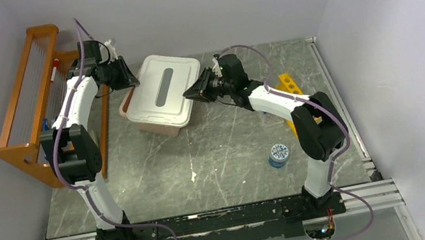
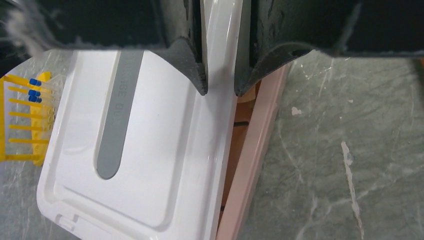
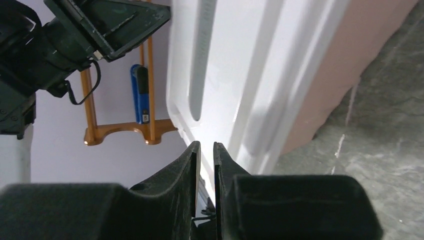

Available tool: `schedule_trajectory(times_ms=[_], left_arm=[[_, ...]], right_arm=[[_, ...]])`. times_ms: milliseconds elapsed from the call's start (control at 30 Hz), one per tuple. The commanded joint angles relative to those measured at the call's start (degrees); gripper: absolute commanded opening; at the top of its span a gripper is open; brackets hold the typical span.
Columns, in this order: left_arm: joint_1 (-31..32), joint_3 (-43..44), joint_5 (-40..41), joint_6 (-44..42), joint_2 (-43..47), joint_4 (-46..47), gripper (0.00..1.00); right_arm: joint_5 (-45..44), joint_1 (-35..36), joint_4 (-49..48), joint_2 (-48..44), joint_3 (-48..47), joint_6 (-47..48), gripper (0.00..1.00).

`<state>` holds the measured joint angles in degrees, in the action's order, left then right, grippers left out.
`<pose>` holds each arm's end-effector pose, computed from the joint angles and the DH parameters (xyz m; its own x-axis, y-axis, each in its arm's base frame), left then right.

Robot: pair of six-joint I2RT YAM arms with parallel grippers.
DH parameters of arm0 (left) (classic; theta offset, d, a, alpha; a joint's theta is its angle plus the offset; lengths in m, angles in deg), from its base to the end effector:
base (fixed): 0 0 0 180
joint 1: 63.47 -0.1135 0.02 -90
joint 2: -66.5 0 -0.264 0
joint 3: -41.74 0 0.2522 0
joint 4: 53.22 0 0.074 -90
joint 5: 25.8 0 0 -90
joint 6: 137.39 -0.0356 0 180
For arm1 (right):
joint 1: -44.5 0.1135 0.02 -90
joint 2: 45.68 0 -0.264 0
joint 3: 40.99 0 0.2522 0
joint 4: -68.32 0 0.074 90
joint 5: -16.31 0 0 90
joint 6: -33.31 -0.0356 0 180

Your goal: Organize the chemistry lab equipment

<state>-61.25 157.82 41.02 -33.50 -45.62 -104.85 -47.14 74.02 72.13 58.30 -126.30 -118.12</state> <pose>0.4420 -0.0312 0.2966 -0.7893 -0.1902 -0.5839 0.1144 0.8886 -0.4441 0.3581 0.2210 0.2485 -0.8619 0.4148 -0.2918 -0.0905 0.4404 0.8932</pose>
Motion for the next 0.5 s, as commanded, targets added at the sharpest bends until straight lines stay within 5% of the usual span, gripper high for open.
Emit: schedule_trajectory(times_ms=[0,300,467], left_arm=[[0.3,4.6,-0.9,-0.3,-1.7,0.8,0.31],[0.3,7.0,6.1,-2.4,-0.6,-1.9,0.47],[0.4,4.9,9.7,-3.9,4.6,-1.9,0.63]], right_arm=[[-0.4,0.7,-4.8,1.2,-2.4,-3.8,0.19],[-2.3,1.5,-0.6,1.8,-6.3,1.1,0.22],[-11.5,1.5,10.9,-2.0,-8.2,9.0,0.37]])
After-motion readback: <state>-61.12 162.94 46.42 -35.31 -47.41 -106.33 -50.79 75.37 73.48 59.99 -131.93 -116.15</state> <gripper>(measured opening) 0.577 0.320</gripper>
